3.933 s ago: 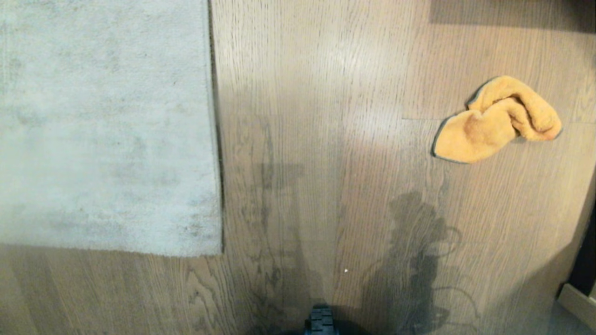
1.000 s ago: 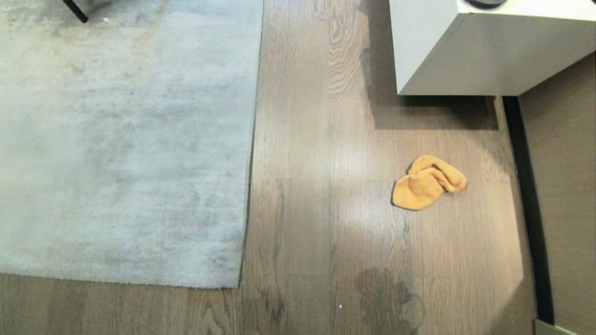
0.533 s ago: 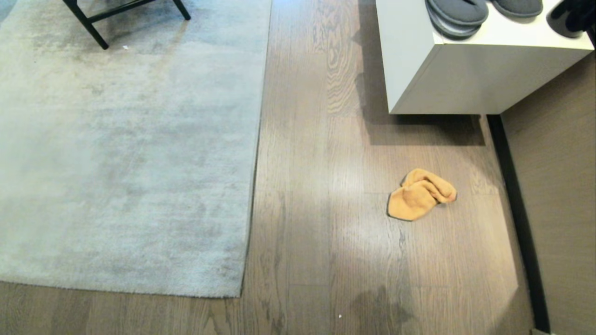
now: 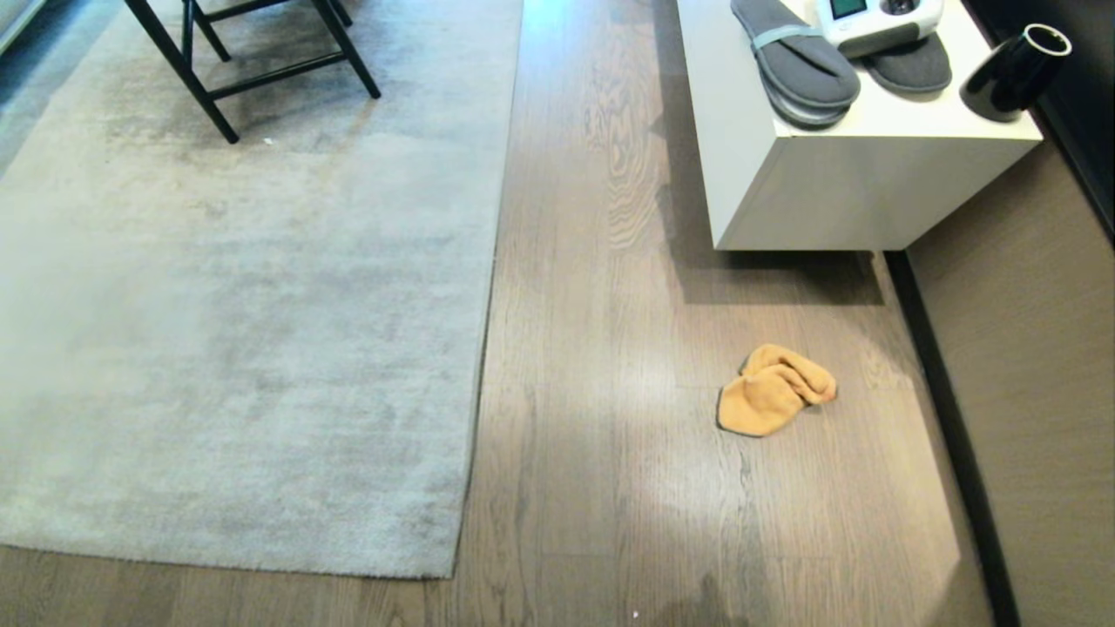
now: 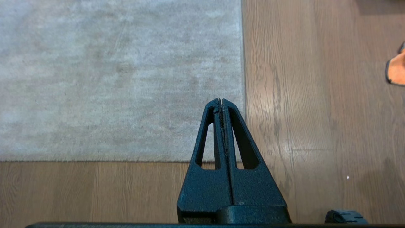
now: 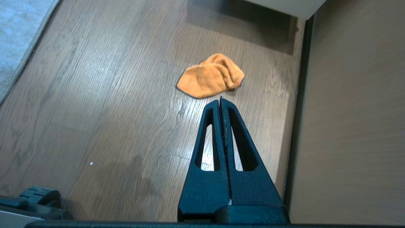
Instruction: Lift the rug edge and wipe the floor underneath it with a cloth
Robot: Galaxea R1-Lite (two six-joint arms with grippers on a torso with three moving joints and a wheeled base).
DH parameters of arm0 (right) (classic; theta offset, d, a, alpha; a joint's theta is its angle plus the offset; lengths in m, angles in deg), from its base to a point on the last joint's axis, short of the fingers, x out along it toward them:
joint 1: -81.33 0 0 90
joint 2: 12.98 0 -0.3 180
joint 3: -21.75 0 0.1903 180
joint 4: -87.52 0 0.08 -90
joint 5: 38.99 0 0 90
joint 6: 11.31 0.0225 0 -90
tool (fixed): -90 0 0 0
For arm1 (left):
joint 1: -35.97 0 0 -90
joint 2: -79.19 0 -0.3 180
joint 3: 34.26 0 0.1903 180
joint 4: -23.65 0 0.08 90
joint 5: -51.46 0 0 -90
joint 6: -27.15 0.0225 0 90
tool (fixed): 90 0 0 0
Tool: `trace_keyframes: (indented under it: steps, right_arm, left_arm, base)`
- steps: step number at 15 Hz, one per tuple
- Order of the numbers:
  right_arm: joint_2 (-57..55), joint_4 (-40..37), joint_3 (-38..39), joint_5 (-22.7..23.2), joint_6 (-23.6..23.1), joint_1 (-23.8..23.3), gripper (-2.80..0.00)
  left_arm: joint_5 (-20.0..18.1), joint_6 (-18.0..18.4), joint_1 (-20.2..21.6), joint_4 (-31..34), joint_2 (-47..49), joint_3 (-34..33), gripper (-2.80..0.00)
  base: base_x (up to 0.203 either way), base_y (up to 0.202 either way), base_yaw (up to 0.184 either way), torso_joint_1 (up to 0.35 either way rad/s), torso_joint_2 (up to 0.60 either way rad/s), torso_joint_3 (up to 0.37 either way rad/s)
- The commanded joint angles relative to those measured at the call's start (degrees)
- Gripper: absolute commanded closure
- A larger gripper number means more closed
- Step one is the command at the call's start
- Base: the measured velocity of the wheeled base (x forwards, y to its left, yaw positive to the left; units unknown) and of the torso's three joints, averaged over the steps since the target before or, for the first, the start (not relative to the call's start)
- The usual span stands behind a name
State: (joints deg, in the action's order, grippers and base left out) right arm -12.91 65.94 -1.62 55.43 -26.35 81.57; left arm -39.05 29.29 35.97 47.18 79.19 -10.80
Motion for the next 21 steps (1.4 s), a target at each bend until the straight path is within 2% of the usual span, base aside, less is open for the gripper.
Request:
trace_keyframes:
  steps: [1,21]
  right_arm:
    - [-0.1,0.1,0.0,0.0,-0.1,0.0,0.0]
    - [-0.1,0.1,0.0,0.1,-0.1,0.0,0.0]
  left_arm:
    - [0.1,0.0,0.0,0.0,0.0,0.0,0.0]
    - [0.2,0.0,0.0,-0.1,0.0,0.0,0.0]
  base:
    - [0.0,0.0,0.0,0.002,0.0,0.204]
    - [0.0,0.0,0.0,0.002,0.0,0.202]
